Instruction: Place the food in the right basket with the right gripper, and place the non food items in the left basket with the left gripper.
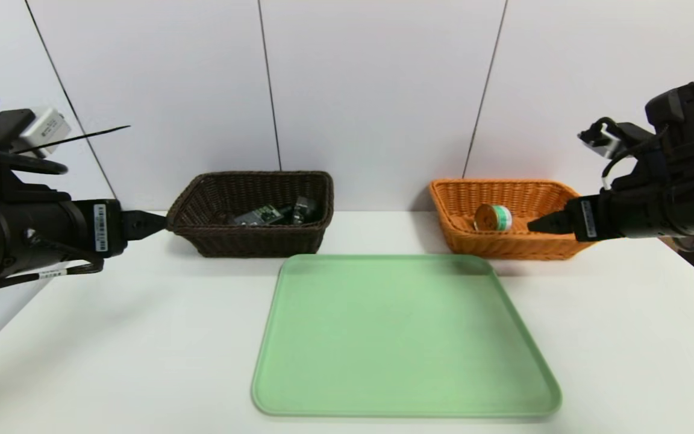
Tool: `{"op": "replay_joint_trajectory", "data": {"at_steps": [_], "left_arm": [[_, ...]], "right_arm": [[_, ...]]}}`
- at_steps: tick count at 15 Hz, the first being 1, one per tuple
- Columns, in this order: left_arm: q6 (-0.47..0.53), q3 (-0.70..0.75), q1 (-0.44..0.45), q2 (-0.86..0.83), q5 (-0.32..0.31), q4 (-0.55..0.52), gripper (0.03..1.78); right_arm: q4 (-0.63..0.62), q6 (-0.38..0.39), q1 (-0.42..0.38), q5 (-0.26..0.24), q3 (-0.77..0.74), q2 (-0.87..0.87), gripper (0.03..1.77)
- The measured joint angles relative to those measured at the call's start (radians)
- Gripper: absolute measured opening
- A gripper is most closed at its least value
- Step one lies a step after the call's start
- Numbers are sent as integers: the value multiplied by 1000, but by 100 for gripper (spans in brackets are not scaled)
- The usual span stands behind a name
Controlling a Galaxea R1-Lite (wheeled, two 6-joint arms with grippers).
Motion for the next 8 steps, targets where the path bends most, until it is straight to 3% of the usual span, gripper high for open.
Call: {"op": "replay_joint_trajectory", "data": {"at_steps": [4, 8], "left_arm": [[-3, 7, 142, -51, -9, -1, 169], [-5, 48, 191, -110, -9, 0, 169]], "right_arm": [[8, 0, -62, 8, 74, -97, 169], [9, 1, -98, 12, 143, -192, 169]]}}
